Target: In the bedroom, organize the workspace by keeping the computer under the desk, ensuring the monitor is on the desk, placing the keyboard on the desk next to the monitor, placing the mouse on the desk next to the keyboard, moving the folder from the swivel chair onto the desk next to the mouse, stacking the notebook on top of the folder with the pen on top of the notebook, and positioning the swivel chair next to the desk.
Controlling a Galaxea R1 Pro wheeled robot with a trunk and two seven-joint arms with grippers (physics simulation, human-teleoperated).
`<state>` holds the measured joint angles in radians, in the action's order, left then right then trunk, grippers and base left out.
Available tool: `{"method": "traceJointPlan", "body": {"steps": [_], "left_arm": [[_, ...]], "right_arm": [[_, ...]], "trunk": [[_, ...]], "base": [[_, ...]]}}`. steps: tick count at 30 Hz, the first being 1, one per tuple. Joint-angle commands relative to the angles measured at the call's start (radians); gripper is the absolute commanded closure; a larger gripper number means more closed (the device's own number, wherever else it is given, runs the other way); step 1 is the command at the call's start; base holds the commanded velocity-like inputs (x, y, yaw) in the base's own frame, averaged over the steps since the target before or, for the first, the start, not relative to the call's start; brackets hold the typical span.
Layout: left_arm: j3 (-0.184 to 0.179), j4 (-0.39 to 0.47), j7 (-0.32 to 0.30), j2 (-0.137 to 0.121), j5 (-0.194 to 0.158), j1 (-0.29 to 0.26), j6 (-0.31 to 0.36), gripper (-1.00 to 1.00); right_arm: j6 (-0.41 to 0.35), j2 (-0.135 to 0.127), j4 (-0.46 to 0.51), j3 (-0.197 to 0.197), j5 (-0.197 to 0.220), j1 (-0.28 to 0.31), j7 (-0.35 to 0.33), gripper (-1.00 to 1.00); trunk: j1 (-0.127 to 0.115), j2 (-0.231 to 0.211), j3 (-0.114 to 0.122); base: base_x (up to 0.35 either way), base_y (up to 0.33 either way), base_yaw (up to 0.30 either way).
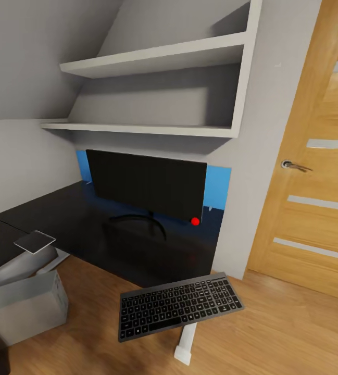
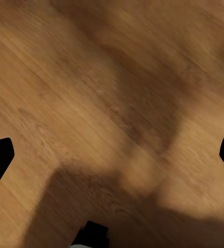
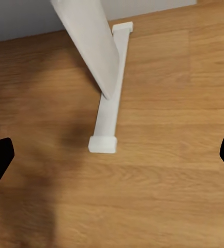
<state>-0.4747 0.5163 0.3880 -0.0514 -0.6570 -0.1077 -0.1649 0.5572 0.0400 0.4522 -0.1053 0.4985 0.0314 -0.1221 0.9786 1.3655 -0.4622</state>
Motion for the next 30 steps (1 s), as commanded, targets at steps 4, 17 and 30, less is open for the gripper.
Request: {"method": "traceJointPlan", "body": {"steps": [4,17,30], "left_arm": [[-0.009,0.001,0.006,-0.001,-0.01,-0.001,-0.005,-1.0],[-0.009,0.001,0.006,-0.002,-0.01,-0.001,-0.005,-1.0],[-0.009,0.001,0.006,-0.001,-0.01,-0.001,-0.005,-1.0]], "right_arm": [[0.004,0.0,-0.001,-0.004,0.011,0.001,-0.005,-1.0],[0.004,0.0,-0.001,-0.003,0.011,0.001,-0.004,-1.0],[0.004,0.0,-0.001,-0.003,0.011,0.001,-0.004,-1.0]], "trunk": [[0.0,0.0,-0.001],[0.0,0.0,-0.001],[0.0,0.0,-0.001]], "base": [[0.264,0.0,0.0],[0.053,-0.047,0.064],[-0.001,-0.291,0.259]]}}
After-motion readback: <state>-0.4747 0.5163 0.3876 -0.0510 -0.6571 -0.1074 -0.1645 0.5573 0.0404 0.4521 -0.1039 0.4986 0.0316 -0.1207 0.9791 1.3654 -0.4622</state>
